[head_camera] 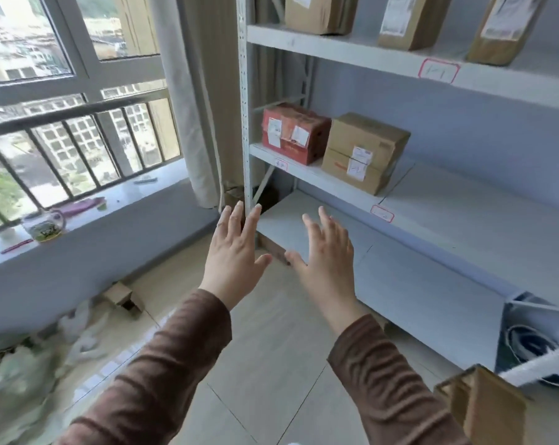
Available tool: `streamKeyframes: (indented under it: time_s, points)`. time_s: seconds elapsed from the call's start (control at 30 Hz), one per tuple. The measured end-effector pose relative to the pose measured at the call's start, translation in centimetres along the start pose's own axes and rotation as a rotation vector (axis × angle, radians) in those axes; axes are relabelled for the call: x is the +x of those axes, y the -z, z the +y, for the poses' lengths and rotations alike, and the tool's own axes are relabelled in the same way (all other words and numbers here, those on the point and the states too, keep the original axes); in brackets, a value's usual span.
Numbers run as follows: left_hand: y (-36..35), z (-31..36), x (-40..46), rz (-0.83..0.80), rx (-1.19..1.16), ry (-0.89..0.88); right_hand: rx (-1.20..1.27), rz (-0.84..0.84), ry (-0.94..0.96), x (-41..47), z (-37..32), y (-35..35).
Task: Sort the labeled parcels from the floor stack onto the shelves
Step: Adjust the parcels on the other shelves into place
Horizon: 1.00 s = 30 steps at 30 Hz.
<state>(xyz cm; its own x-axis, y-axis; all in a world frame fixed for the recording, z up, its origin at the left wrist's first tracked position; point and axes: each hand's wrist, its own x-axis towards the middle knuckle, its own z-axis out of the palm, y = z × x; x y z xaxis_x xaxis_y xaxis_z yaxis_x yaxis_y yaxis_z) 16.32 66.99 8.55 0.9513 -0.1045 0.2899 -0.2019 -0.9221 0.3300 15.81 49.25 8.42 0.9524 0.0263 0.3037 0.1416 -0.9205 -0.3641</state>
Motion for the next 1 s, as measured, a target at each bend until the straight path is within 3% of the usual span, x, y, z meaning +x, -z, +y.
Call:
streamKeyframes:
  time_s: [0.43,0.73,1.0]
  points:
    - [-12.6,5.0,25.4,-0.116,0.008,-0.149,-0.046,0.041,-0.189,19.9,16.3,-2.9]
    - [-19.7,5.4,38.1,-0.211,-0.048,-0.173,-0.009,0.102,-0.29,29.7,24.1,-6.6]
    - [-27.3,2.9,50.4,-0.315,-0.259,-0.177,0.231,0.175,-0.577,37.7,30.2,-10.8]
